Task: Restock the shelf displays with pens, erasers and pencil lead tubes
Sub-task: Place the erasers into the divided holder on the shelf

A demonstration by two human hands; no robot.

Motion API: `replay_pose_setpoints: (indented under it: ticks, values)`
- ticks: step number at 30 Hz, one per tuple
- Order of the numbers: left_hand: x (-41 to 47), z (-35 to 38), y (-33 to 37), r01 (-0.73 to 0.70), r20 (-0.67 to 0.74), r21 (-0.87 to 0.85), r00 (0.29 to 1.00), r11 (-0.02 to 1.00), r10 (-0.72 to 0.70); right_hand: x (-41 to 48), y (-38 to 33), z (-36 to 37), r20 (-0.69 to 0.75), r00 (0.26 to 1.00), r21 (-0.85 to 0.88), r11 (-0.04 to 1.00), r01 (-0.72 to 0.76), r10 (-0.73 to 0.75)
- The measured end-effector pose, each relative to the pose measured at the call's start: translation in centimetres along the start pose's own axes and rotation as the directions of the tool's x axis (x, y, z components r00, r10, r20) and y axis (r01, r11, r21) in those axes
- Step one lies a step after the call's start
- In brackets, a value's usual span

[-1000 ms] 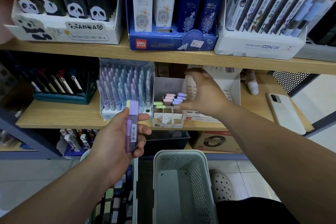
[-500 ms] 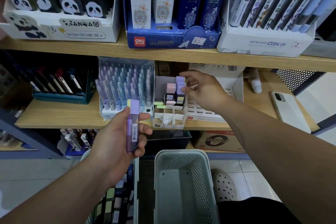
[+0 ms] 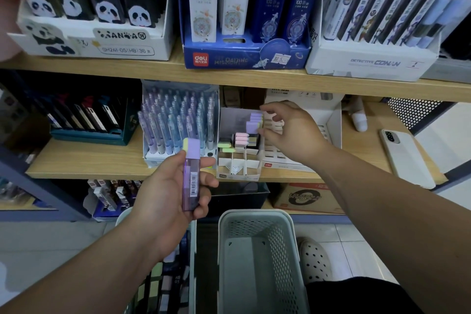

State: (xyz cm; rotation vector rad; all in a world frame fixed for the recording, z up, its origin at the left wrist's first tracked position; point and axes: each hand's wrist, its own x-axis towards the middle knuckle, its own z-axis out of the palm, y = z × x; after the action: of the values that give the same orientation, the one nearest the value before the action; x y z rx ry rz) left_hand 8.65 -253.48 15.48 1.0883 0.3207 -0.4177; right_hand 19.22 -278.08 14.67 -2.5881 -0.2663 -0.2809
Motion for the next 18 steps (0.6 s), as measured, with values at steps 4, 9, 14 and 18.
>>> replay_pose_setpoints:
  ticks: [4,9,14,18]
  values:
    - [0.1,0.3,0.1,0.035,0.015,-0.029,0.999,0.999,-0.035,-0.5,-2.0,-0.8,-0.054,0.999,0.031,0.999,0.007,-0.005]
    - [0.3,0.5,-0.4,0.020,0.049,0.042,0.999,0.999,-0.022,-1.9,-7.0,-1.5,0.264,0.964,0.408,0.906,-0.115,0.003]
    - [0.4,0.6,-0.9,-0.117,0.065,0.228,0.992,0.966,0.105,-3.0,-9.1,-0.7,0.447,0.895,0.598,0.745,-0.296,-0.003]
    - [0.4,0.5,-1.1,-0.186,0.065,0.356,0.983,0.916,0.174,-3.2,-8.9,-0.3,0.459,0.888,0.600,0.727,-0.334,0.028]
